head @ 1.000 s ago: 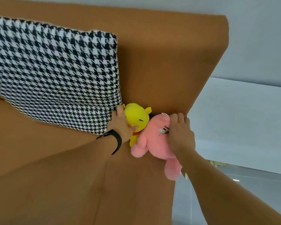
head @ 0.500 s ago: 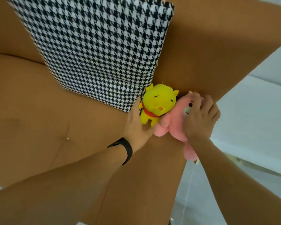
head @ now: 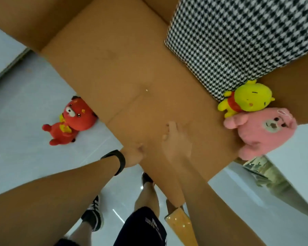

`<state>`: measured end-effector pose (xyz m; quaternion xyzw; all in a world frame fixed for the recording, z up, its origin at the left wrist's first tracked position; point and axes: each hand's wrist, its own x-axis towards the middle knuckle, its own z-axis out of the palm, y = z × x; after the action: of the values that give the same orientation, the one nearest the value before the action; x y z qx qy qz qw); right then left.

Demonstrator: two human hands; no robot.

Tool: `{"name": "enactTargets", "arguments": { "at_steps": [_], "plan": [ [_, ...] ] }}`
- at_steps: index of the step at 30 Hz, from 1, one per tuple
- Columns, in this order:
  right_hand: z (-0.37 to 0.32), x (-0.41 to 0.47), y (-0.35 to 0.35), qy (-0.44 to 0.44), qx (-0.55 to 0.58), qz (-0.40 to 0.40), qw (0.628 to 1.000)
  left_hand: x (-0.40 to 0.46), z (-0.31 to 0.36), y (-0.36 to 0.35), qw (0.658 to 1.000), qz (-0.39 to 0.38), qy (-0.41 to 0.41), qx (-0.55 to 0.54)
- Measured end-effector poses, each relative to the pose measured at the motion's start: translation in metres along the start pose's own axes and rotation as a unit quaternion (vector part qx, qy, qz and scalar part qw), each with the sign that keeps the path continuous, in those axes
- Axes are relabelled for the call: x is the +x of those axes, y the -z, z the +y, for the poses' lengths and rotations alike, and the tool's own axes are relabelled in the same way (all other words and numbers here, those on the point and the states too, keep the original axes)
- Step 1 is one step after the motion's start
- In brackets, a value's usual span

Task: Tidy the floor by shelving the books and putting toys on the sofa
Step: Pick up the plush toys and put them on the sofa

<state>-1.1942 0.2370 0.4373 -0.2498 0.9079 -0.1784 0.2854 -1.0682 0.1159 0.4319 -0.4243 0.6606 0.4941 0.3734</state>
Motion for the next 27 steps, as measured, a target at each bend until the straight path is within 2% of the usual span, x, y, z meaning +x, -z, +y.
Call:
{"name": "enactTargets", "arguments": {
  "at_steps": [2, 5, 7, 11, 15, 17, 23, 26, 27],
  "plan": [
    [-0.027, -0.017, -0.028, 0.03, -0.044, -0.109, 0.993, -0.016, -0.038, 0.013, 0.998, 0.017, 0.018, -0.061],
    [-0.084, -0.057, -0.074, 0.113, -0.111, -0.242, 0.957, -0.055, -0.117, 0.036, 0.985, 0.071, 0.059, -0.146],
    [-0.127, -0.097, -0.109, 0.167, -0.127, -0.303, 0.93, -0.087, -0.181, 0.045, 0.972, 0.099, 0.072, -0.198],
    [-0.19, -0.178, -0.171, 0.247, -0.163, -0.377, 0.878, -0.134, -0.291, 0.044, 0.95, 0.139, 0.086, -0.265],
    [-0.253, -0.263, -0.248, 0.298, -0.201, -0.418, 0.834, -0.178, -0.411, 0.016, 0.914, 0.166, 0.096, -0.358],
    [-0.283, -0.312, -0.297, 0.319, -0.237, -0.436, 0.807, -0.202, -0.485, -0.01, 0.885, 0.175, 0.11, -0.418],
    [-0.344, -0.44, -0.4, 0.342, -0.302, -0.473, 0.754, -0.288, -0.655, -0.105, 0.772, 0.218, 0.195, -0.564],
    [-0.357, -0.476, -0.429, 0.364, -0.324, -0.48, 0.73, -0.309, -0.715, -0.143, 0.729, 0.236, 0.24, -0.596],
    [-0.361, -0.487, -0.447, 0.382, -0.344, -0.479, 0.711, -0.311, -0.736, -0.159, 0.706, 0.245, 0.26, -0.611]
  ]
}}
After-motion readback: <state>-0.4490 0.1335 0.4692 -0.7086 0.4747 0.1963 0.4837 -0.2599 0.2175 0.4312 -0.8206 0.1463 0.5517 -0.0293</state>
